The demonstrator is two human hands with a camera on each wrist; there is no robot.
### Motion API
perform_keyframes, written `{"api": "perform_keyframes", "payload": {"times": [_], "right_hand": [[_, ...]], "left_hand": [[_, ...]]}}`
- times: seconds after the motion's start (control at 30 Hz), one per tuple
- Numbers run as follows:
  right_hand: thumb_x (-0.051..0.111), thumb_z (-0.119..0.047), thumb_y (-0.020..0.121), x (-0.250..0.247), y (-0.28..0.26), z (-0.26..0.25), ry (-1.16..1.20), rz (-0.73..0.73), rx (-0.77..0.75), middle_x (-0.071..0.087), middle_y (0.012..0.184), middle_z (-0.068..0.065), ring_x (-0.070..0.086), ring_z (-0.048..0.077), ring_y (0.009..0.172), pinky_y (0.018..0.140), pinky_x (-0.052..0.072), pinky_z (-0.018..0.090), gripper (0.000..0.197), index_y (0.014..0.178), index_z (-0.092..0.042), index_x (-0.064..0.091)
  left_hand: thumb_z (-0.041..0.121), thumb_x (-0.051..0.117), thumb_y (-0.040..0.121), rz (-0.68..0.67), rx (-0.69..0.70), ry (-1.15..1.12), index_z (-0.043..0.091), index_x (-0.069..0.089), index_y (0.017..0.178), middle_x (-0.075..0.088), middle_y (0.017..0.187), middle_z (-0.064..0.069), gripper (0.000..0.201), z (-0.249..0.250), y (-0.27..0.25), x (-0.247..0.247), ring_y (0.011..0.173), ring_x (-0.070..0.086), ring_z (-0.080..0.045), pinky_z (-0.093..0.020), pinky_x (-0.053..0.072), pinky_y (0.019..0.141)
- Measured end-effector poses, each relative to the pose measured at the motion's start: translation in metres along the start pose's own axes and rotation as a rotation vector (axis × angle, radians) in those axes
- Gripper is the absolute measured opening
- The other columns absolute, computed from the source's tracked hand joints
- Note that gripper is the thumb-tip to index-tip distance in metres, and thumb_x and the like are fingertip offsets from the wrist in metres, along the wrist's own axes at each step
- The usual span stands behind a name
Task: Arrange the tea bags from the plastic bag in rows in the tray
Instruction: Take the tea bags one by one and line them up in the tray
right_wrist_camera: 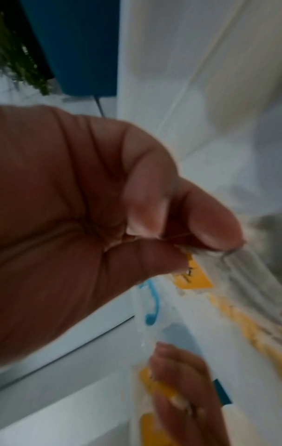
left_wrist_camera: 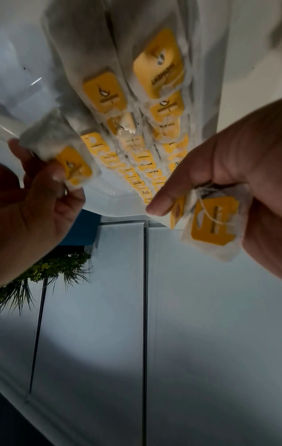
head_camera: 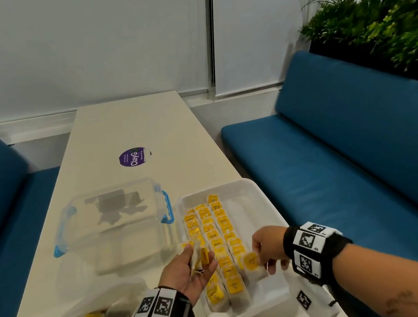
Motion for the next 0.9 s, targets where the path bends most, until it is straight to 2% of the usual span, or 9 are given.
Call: {"api": "perform_keyframes", "payload": {"times": [0.07,0.13,0.3,0.47,0.53,0.63,0.7,0.83,0.9], "right_hand": [[0.048,-0.009,0.094,0.006,0.007,0.005,-0.055,-0.109,0.085,0.058,0.069,0.006,0.057,0.014,0.06,0.054,0.046,0.026,0.005,0.09,-0.007,0.05],[0.047,-0.011,0.096,0.012,0.015,0.008,-0.079,-0.159,0.154,0.061,0.067,0.007,0.059,0.015,0.058,0.059,0.049,0.027,0.01,0.097,-0.002,0.05],[0.046,-0.015,0.097,0.023,0.026,0.009,-0.046,-0.218,0.258,0.065,0.046,0.007,0.062,0.013,0.04,0.053,0.053,0.027,0.027,0.076,0.001,0.051],[0.048,-0.023,0.097,0.026,0.031,0.009,-0.122,-0.181,0.244,0.071,0.09,0.01,0.063,0.01,0.046,0.064,0.051,0.027,0.031,0.075,-0.003,0.057],[0.051,-0.02,0.095,0.024,0.031,0.008,-0.048,-0.139,0.208,0.072,0.092,0.013,0.063,0.014,0.056,0.06,0.051,0.026,0.019,0.085,-0.005,0.056],[0.059,-0.01,0.088,0.018,0.027,0.01,-0.043,-0.013,0.106,0.062,0.082,0.003,0.058,0.002,0.036,0.037,0.045,0.014,0.02,0.072,-0.017,0.05],[0.06,-0.008,0.087,0.02,0.028,0.012,-0.035,0.007,0.092,0.058,0.075,0.0,0.052,-0.003,0.029,0.033,0.04,0.01,0.026,0.068,-0.02,0.047],[0.059,-0.017,0.091,0.026,0.027,0.008,-0.061,-0.045,0.14,0.061,0.074,0.005,0.056,0.01,0.047,0.058,0.049,0.023,0.019,0.076,-0.011,0.05],[0.061,-0.014,0.089,0.018,0.019,0.004,-0.001,0.056,0.095,0.057,0.074,0.004,0.051,0.012,0.055,0.056,0.045,0.023,0.021,0.076,-0.013,0.044]], "left_hand": [[0.02,0.045,0.097,-0.006,-0.009,-0.005,0.007,0.051,0.107,0.056,0.084,-0.018,0.017,-0.002,0.002,0.0,0.044,0.064,-0.025,-0.037,0.056,0.043],[0.02,0.045,0.097,-0.011,-0.01,-0.006,0.006,0.051,0.108,0.057,0.085,-0.019,0.019,-0.003,0.002,0.0,0.046,0.065,-0.026,-0.038,0.056,0.043],[0.019,0.044,0.098,-0.039,-0.004,0.019,0.003,0.051,0.099,0.059,0.084,-0.021,0.018,-0.004,-0.003,-0.001,0.05,0.067,-0.029,-0.038,0.056,0.043],[0.017,0.043,0.098,-0.061,0.007,0.052,-0.002,0.053,0.097,0.064,0.069,-0.021,0.022,-0.005,-0.005,-0.008,0.057,0.068,-0.03,-0.038,0.057,0.047],[0.018,0.042,0.098,-0.06,0.013,0.075,-0.002,0.052,0.1,0.066,0.067,-0.019,0.022,-0.005,-0.004,-0.01,0.066,0.067,-0.032,-0.038,0.058,0.051],[0.018,0.043,0.098,-0.063,0.014,0.085,-0.002,0.051,0.107,0.067,0.065,-0.018,0.023,-0.006,-0.004,-0.009,0.062,0.068,-0.031,-0.037,0.058,0.051],[0.019,0.043,0.098,-0.07,0.011,0.09,-0.001,0.049,0.112,0.067,0.071,-0.019,0.025,-0.008,-0.004,-0.006,0.058,0.07,-0.029,-0.038,0.058,0.051],[0.02,0.044,0.097,-0.089,-0.004,0.089,0.001,0.051,0.109,0.065,0.082,-0.021,0.024,-0.011,-0.004,0.0,0.059,0.07,-0.03,-0.038,0.057,0.052],[0.02,0.043,0.097,-0.095,-0.009,0.089,0.0,0.052,0.107,0.064,0.086,-0.021,0.023,-0.011,-0.005,0.002,0.059,0.07,-0.03,-0.038,0.057,0.052]]}}
Point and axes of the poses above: each hand's wrist, its own y-axis towards the middle knuckle, its own x-axis out of the palm, z = x × y, the point moved 2 cm from there along y, towards the middle knuckle
